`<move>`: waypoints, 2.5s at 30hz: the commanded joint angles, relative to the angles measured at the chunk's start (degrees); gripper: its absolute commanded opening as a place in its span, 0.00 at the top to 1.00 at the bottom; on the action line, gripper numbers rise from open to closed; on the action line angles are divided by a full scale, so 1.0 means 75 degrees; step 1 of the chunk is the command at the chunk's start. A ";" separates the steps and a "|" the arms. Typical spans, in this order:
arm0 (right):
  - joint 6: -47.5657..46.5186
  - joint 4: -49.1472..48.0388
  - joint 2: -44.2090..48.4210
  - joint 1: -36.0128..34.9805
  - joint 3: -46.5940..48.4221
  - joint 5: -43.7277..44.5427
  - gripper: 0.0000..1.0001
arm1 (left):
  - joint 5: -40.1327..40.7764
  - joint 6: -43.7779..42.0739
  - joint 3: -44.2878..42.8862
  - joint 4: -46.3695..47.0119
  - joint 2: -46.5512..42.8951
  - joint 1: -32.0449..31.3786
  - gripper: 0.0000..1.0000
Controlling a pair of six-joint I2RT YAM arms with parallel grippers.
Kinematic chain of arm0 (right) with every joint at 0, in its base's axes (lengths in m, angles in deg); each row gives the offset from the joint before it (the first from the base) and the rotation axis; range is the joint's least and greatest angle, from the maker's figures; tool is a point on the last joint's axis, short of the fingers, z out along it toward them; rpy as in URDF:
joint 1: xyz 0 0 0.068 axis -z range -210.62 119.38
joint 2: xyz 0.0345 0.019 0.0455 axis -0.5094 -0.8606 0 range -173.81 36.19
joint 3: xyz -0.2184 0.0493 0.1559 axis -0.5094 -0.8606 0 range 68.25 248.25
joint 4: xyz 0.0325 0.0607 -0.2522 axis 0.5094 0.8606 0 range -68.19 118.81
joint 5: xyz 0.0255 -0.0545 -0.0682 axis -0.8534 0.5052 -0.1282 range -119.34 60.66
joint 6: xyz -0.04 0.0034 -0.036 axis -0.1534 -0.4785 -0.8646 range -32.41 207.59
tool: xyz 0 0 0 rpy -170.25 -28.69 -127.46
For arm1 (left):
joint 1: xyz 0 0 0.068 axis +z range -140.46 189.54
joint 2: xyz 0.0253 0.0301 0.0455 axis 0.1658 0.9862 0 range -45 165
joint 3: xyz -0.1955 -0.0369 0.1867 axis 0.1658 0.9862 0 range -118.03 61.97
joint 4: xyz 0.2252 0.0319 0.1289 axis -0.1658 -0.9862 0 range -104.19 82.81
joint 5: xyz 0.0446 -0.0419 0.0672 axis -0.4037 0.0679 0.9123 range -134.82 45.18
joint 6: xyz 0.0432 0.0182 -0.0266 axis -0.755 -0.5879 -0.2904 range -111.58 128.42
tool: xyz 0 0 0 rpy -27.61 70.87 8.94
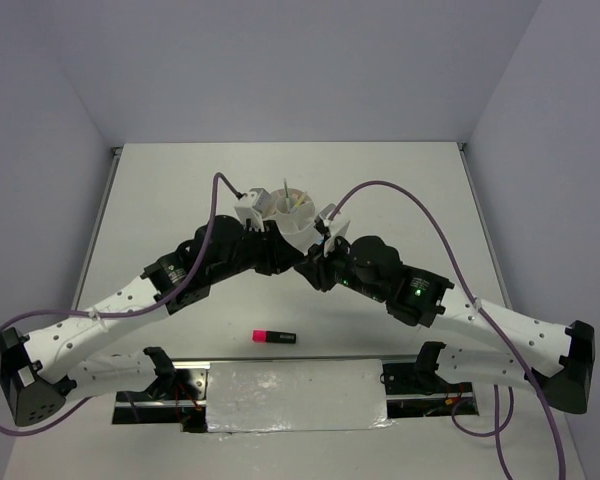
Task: Sort the stationery into containers
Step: Place the stationery in the storage box.
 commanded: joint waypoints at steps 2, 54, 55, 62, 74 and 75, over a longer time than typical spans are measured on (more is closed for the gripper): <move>-0.0146 -0.0595 -0.0111 -0.0055 0.0356 0.0024 0.81 | -0.0191 -0.0057 -0.0377 0.0200 0.0045 -0.0113 0.80; 0.0358 0.1186 0.3042 0.0707 -0.0664 0.1419 0.17 | 0.0302 -0.2917 -0.3682 0.0305 0.5188 0.3497 1.00; 0.0358 0.1186 0.3053 0.0707 -0.0652 0.1419 0.17 | 0.0254 -0.2894 -0.3647 0.0352 0.5224 0.3497 1.00; 0.0416 0.1163 0.3042 0.0707 -0.0641 0.1337 0.17 | 0.0067 -0.2893 -0.3460 0.0668 0.5517 0.3497 1.00; 0.0428 0.1186 0.3030 0.0695 -0.0605 0.1325 0.17 | -0.0039 -0.2835 -0.3214 0.0763 0.5693 0.3508 0.79; 0.0440 0.1186 0.3030 0.0706 -0.0605 0.1325 0.17 | -0.0039 -0.2823 -0.3213 0.0762 0.5681 0.3508 0.74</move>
